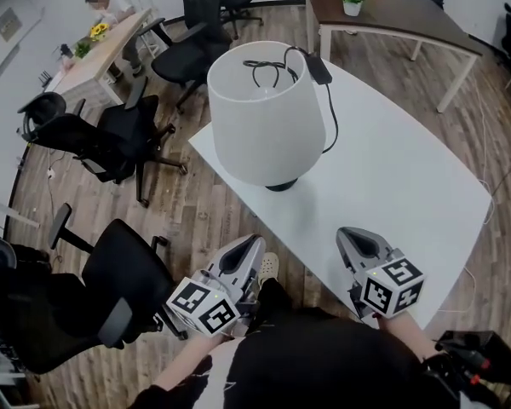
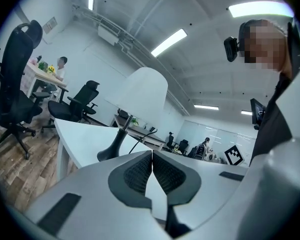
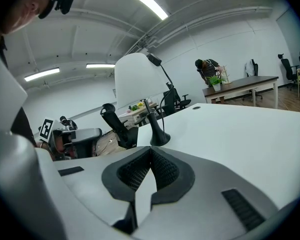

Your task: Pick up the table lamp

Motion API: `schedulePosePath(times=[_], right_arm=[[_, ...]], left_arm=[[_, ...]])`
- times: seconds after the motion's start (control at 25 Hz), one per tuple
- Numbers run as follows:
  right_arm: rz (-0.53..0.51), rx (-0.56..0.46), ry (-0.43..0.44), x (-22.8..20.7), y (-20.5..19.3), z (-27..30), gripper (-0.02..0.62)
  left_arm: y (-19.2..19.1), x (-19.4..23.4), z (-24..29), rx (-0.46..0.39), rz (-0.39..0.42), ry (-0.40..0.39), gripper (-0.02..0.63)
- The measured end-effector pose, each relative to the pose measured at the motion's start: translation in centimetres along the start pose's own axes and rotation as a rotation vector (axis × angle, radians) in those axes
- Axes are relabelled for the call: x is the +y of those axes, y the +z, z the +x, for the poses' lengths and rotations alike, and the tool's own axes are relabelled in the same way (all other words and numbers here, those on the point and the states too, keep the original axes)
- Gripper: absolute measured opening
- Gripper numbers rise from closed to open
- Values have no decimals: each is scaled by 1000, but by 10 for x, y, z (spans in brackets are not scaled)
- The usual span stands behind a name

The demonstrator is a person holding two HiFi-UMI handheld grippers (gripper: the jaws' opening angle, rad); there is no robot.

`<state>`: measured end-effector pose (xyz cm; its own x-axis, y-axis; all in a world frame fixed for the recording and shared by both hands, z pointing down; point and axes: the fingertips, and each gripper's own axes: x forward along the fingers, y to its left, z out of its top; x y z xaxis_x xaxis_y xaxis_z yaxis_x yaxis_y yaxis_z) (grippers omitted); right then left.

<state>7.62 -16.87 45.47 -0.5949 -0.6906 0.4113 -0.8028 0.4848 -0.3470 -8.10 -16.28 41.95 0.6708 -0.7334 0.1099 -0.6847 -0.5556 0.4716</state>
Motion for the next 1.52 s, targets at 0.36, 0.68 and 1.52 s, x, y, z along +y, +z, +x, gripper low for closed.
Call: schedulePosePath(times=[0.36, 0.68, 1.52], right_arm=[[18, -52, -78, -21, 30, 19, 16], [32, -114, -134, -45, 37, 34, 15], [33, -111, -132, -48, 39, 38, 15]], left_arm=[[6, 26, 47, 77, 34, -83, 16], [6, 54, 75, 100, 63, -96, 18], [47, 32, 76, -37, 30, -237, 203]])
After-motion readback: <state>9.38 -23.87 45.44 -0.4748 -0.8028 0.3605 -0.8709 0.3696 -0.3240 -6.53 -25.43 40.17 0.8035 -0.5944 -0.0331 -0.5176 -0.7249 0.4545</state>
